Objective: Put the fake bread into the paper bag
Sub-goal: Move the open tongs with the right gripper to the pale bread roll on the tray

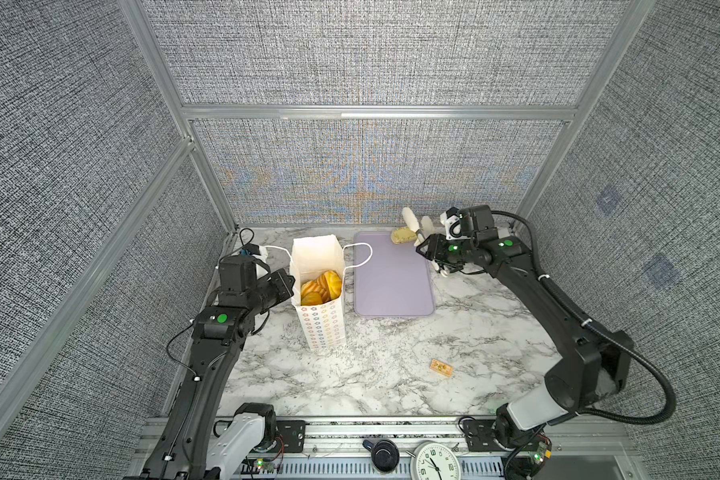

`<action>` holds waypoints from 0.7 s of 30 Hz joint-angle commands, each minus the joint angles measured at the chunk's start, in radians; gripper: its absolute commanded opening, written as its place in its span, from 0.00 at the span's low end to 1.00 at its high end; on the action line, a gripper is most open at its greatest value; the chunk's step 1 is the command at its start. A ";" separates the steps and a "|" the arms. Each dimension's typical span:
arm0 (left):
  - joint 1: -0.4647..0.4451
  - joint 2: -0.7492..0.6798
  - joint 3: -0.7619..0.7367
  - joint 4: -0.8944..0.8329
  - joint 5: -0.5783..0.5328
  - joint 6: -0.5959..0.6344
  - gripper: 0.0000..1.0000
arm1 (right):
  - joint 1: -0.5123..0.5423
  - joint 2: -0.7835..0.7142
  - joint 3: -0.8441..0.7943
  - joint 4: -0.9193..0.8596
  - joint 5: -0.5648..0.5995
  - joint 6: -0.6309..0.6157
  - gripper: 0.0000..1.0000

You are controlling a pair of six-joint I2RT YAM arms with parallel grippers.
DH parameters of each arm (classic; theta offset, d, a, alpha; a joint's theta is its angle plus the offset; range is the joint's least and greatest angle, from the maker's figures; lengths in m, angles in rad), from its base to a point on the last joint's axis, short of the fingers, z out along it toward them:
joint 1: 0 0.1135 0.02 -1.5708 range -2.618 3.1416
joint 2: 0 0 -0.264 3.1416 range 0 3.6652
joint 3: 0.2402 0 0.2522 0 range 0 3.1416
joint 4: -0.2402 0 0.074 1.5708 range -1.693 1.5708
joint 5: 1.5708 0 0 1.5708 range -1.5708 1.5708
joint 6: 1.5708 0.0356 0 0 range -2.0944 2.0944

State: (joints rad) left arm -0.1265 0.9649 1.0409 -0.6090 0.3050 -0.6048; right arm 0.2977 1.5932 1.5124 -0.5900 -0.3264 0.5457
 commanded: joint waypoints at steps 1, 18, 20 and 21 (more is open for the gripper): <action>0.001 0.000 -0.005 0.014 0.001 0.005 0.03 | -0.039 0.044 -0.009 0.127 -0.130 0.108 0.54; 0.001 0.015 0.001 0.017 0.003 0.017 0.03 | -0.191 0.351 0.007 0.310 -0.363 0.325 0.51; 0.001 0.019 0.001 0.021 0.005 0.016 0.03 | -0.195 0.376 0.013 0.322 -0.374 0.337 0.51; 0.002 0.021 0.003 0.022 0.005 0.016 0.03 | -0.199 0.389 0.018 0.327 -0.378 0.344 0.51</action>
State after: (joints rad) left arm -0.1257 0.9810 1.0393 -0.6003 0.3054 -0.6010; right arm 0.1040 1.9625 1.5139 -0.3225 -0.6559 0.8558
